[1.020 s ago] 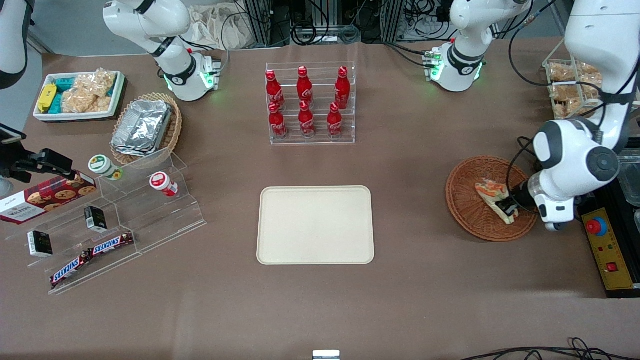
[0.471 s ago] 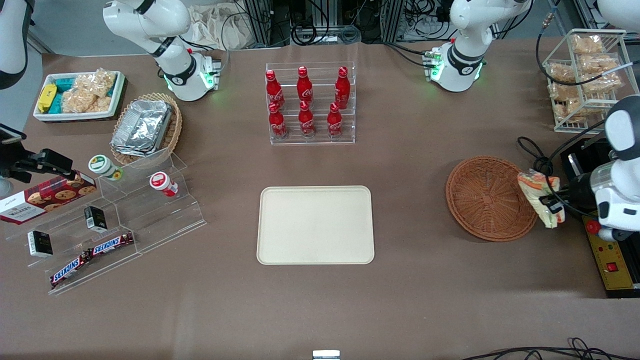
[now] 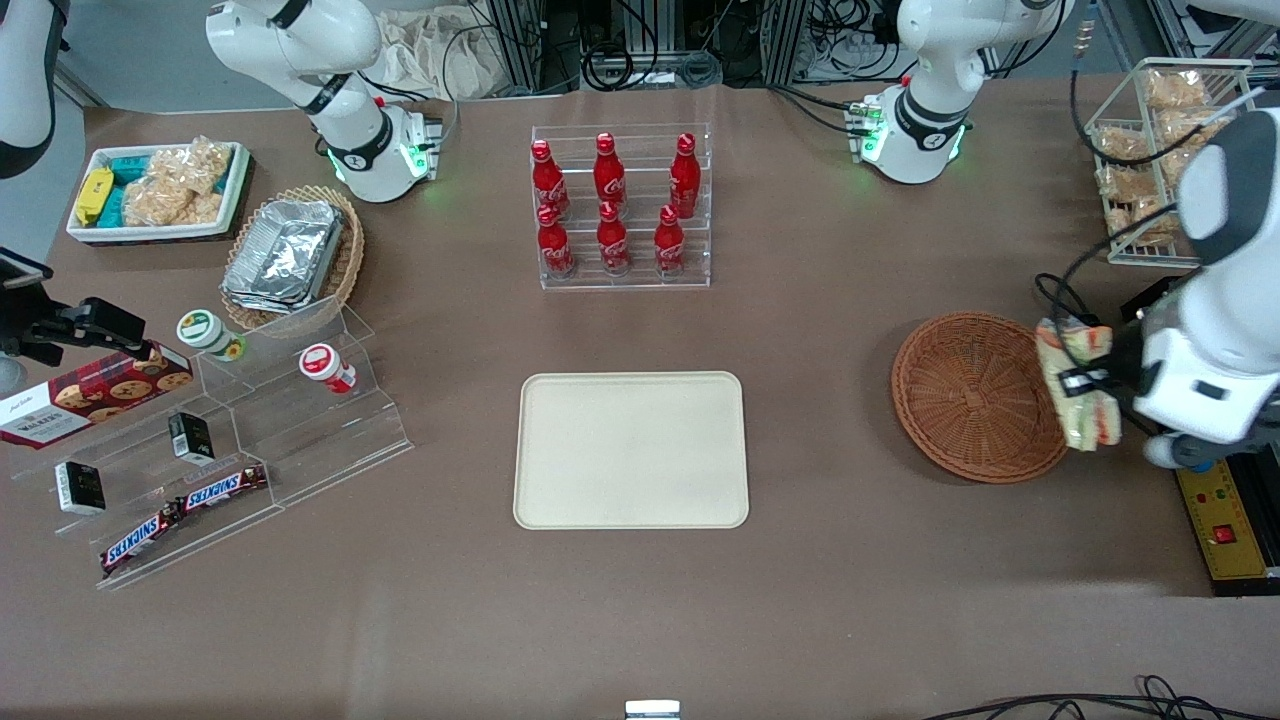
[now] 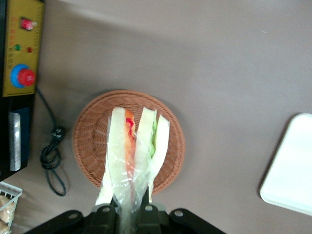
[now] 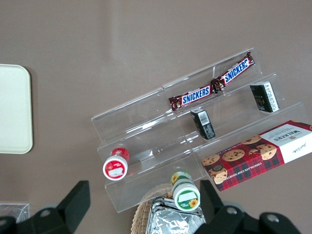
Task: Place sandwich from basket to tray
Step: 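Close the left gripper on the sandwich and lift it, then carry the sandwich with the left gripper over the cream tray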
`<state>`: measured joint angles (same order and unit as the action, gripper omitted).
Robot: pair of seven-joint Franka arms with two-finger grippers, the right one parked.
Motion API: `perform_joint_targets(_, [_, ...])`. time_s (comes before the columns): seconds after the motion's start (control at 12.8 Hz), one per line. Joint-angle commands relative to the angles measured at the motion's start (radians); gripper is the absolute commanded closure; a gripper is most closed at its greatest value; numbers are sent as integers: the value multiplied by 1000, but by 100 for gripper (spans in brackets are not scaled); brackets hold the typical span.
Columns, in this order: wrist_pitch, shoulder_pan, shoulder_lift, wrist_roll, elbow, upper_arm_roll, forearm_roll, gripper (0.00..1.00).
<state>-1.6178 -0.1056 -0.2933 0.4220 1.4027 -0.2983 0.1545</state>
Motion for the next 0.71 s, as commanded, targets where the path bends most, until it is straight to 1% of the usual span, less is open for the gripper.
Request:
perform_joint_targets(0.0, [15,119,-90,-15,-56,5,13,100])
perform_joint_targets(0.24, [-23,257,-226,56,-134,5,11,100])
perform_joint_targets(0.39, [-123,338,-318,135,-172,5,10,100])
perform_joint_targets(0.55, [-219,391,-380,168,-172,7,10,100])
perform_joint_targets(0.63, [-253,397,-411,197,-172,5,10,100])
